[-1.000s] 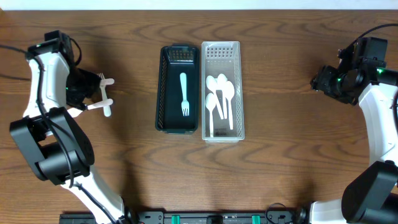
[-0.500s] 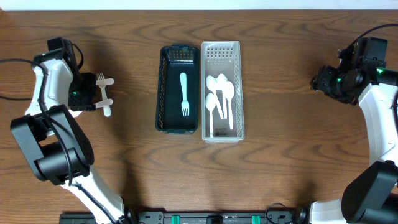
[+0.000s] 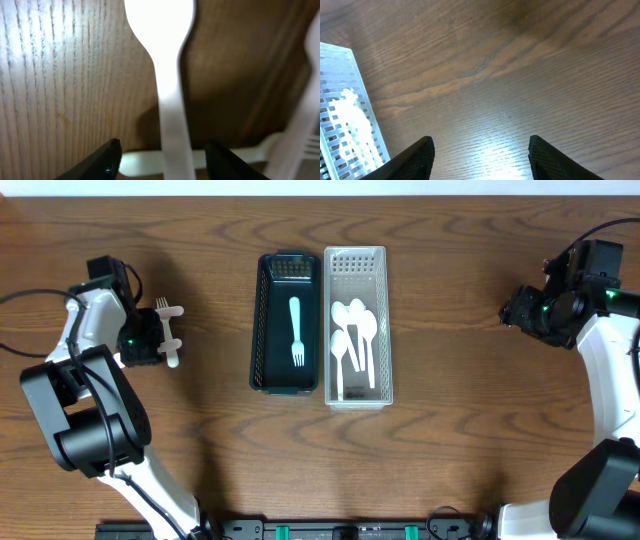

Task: Pack container
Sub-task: 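Grasp the white spoon on the left pile with the left gripper, then place the white spoon into the black basket with the left gripper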

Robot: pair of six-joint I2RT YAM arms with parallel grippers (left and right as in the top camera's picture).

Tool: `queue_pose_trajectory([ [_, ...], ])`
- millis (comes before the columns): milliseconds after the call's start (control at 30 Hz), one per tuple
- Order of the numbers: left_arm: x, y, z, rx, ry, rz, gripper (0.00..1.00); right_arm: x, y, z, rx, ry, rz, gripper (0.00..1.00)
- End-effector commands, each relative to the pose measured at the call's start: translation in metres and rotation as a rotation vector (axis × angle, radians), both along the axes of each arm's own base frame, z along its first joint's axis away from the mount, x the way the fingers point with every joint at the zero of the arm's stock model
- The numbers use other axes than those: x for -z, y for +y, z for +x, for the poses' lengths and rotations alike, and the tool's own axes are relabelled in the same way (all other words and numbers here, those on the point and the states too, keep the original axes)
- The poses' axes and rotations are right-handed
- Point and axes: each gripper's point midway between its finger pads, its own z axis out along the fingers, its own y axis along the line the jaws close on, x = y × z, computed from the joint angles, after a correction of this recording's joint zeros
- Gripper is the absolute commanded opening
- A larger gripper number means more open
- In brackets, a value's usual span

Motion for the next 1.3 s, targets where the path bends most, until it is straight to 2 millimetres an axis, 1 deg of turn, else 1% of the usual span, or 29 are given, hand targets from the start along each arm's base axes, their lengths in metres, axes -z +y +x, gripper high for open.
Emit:
queue_pose_trajectory([
  [0, 0.009, 0.002, -0.006, -0.006, 0.017, 0.02, 0.56, 0.002, -0.002, -0.002, 0.002, 0.01, -0.003, 0.63],
  [233, 0.012, 0.003, -0.005, 0.0, 0.01, 0.024, 0.55, 0.003, -0.002, -0.006, 0.002, 0.026, 0.001, 0.63],
  [300, 0.012, 0.003, -0.006, 0.0, 0.012, 0.023, 0.53, 0.003, -0.002, -0.006, 0.002, 0.025, 0.001, 0.63],
  [567, 0.015, 0.002, -0.01, -0.001, 0.025, 0.019, 0.28, 0.004, -0.001, -0.007, 0.002, 0.029, 0.002, 0.62],
  [633, 0.015, 0.001, -0.01, 0.0, 0.024, 0.018, 0.2, 0.004, -0.001, -0.007, 0.002, 0.029, 0.002, 0.61],
  [667, 0.015, 0.0, -0.01, 0.002, 0.023, 0.013, 0.19, 0.004, -0.001, -0.007, 0.002, 0.029, 0.002, 0.61],
  [700, 0.016, -0.001, -0.009, 0.014, 0.019, 0.005, 0.14, 0.004, -0.001, -0.007, 0.002, 0.03, 0.002, 0.61],
  [800, 0.014, -0.01, 0.004, 0.119, -0.04, -0.044, 0.08, 0.004, -0.002, -0.007, 0.002, 0.03, 0.002, 0.61],
  [833, 0.011, -0.015, 0.011, 0.174, -0.07, -0.064, 0.06, 0.004, -0.001, -0.007, 0.001, 0.03, 0.002, 0.61],
  [900, 0.004, -0.021, 0.021, 0.277, -0.117, -0.089, 0.06, 0.004, -0.001, -0.007, 0.001, 0.03, 0.003, 0.6],
  [967, -0.007, -0.028, 0.03, 0.41, -0.169, -0.104, 0.06, 0.004, -0.001, -0.007, 0.002, 0.03, 0.003, 0.61],
  [1033, -0.021, -0.033, 0.033, 0.525, -0.202, -0.107, 0.06, 0.004, -0.001, -0.007, 0.002, 0.031, 0.003, 0.61],
  [1100, -0.036, -0.037, 0.031, 0.626, -0.217, -0.088, 0.06, 0.004, -0.001, -0.008, 0.002, 0.036, 0.004, 0.61],
  [1200, -0.068, -0.045, 0.031, 0.813, -0.268, -0.017, 0.06, 0.006, 0.0, -0.011, 0.001, 0.05, 0.007, 0.61],
  [1267, -0.094, -0.054, 0.032, 0.948, -0.315, 0.047, 0.06, 0.006, 0.0, -0.012, 0.002, 0.054, 0.009, 0.61],
])
